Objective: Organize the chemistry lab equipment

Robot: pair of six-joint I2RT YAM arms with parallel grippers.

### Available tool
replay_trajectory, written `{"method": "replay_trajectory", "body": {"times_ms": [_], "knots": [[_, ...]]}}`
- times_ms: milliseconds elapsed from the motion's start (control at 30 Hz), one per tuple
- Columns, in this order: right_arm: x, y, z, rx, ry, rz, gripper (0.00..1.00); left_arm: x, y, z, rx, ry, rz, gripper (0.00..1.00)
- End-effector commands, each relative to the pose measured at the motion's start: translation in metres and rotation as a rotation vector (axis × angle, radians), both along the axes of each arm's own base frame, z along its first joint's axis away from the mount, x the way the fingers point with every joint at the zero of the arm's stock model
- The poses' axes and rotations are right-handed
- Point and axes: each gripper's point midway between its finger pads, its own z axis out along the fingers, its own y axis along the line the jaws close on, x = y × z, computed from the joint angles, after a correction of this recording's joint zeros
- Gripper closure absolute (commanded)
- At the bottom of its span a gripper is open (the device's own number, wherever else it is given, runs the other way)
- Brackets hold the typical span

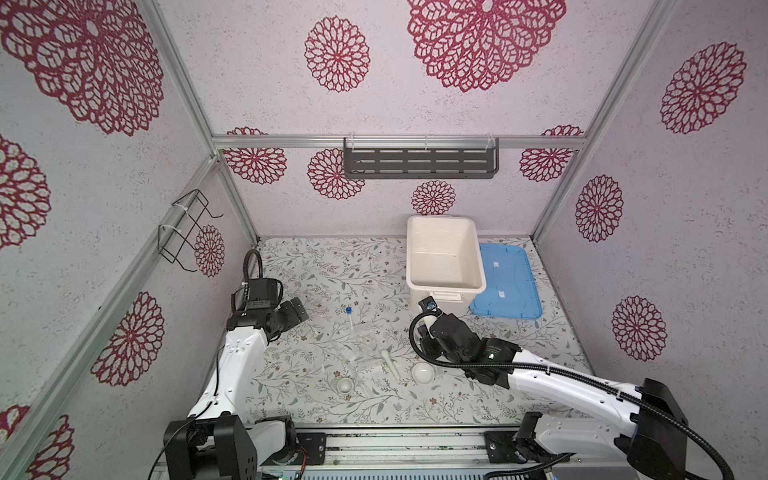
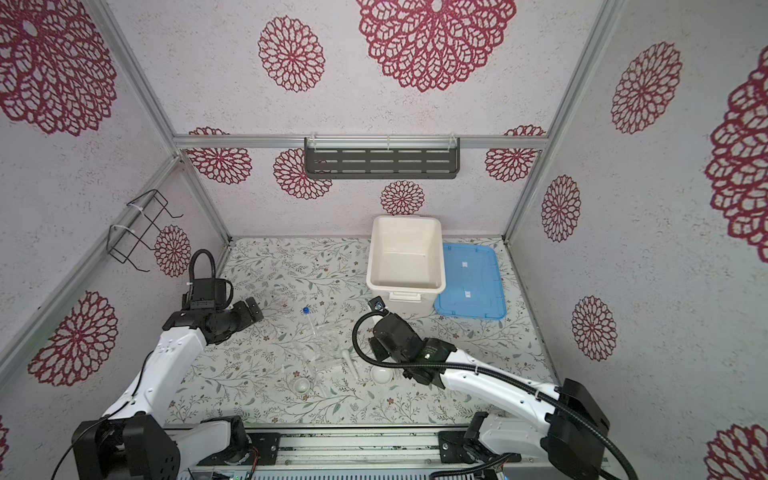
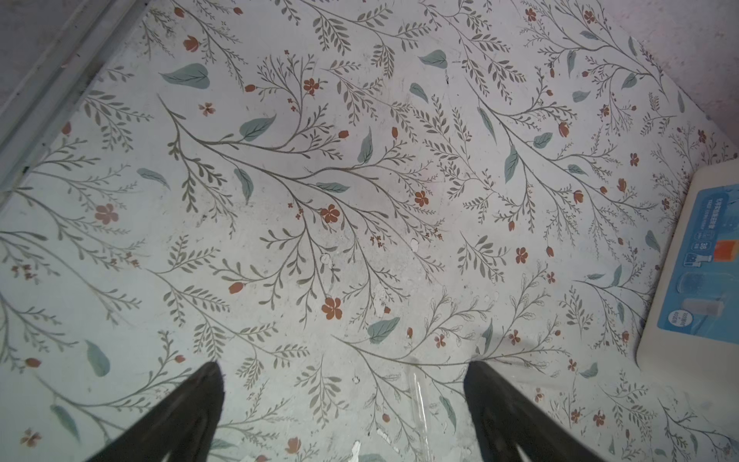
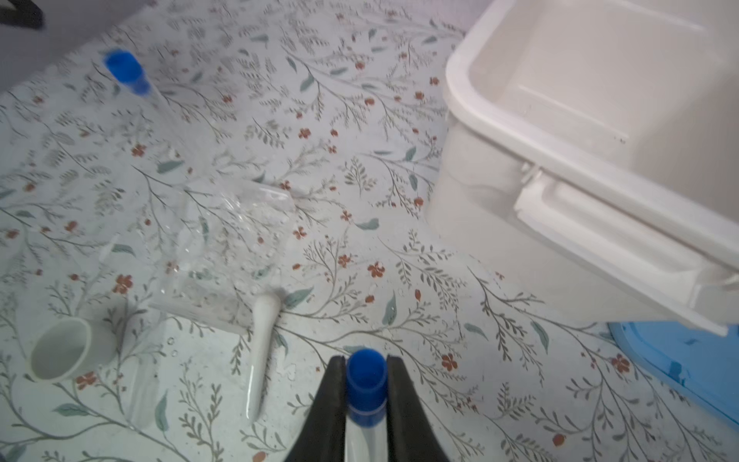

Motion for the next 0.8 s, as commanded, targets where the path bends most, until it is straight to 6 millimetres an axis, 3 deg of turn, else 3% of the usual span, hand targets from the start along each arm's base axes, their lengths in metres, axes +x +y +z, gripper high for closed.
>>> {"method": "replay_trajectory", "body": {"times_ms": [0, 200, 367, 533, 767], "knots": [[0.014, 0.014, 0.068, 0.178, -0.221, -0.011, 0.82, 0.0, 0.003, 0.006, 0.02, -0.029, 0.01, 0.03], [0.027, 0.043, 0.115, 0.343, -0.374, 0.002, 0.84, 0.001, 0.002, 0.003, 0.017, -0.02, 0.008, 0.03], [0.033, 0.065, 0.136, 0.47, -0.464, 0.014, 0.85, 0.002, 0.002, 0.002, 0.016, -0.016, 0.007, 0.03], [0.036, 0.083, 0.142, 0.549, -0.53, 0.023, 0.85, 0.002, 0.002, 0.001, 0.016, -0.015, 0.01, 0.03], [0.031, 0.119, 0.118, 0.55, -0.546, 0.083, 0.86, 0.001, 0.003, -0.001, 0.019, -0.007, 0.01, 0.03]]}}
